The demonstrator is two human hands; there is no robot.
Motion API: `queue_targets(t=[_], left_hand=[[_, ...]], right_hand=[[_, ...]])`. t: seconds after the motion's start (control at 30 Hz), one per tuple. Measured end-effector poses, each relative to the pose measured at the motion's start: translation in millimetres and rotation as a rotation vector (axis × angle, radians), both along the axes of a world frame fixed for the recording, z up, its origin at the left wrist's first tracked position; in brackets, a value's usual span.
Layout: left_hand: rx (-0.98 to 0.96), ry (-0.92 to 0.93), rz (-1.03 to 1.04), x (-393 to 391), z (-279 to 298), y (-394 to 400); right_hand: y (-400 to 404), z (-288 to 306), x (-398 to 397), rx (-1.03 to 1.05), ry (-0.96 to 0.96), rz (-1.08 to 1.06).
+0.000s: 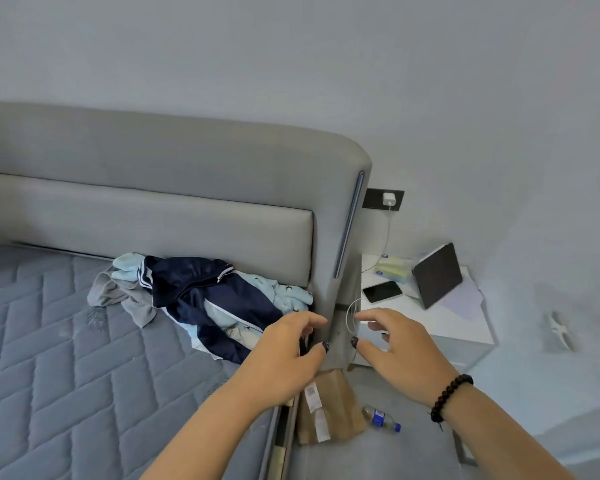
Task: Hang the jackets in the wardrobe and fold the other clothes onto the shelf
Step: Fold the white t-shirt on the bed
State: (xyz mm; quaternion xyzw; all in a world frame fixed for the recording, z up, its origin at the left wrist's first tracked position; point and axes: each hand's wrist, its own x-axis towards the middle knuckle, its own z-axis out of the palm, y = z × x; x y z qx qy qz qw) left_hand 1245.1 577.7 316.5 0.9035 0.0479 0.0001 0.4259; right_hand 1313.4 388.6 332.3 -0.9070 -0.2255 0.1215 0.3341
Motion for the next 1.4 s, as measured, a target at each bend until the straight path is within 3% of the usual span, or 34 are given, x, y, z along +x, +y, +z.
queue_targets(t=[0.43,0.67,0.87,1.07,1.4], left_hand=[[-0.138,0.086,0.250,56.8,-34.4,64.1],[-0.257,0.172,0.365,90.9,-87.3,101.6],[-0.287,0.319,0.450,103.2,-171.1,154.8],[-0.241,0.495,0.449,127.3,-294.6,190.9],[0.225,0.639,0.185,168.3,-456.7,188.6]], right_hand=[[70.7,-39.4,104.2,-0.049,0.042,0.168],[108.8,-87.1,150.7,-0.078,0.135,0.195],[148.2,-160.9,168.6,-0.108,0.253,0.181],[189.2,-255.0,175.8,-0.098,0.369,0.126],[207.3,-376.0,162.3,-0.213,0.522,0.134]])
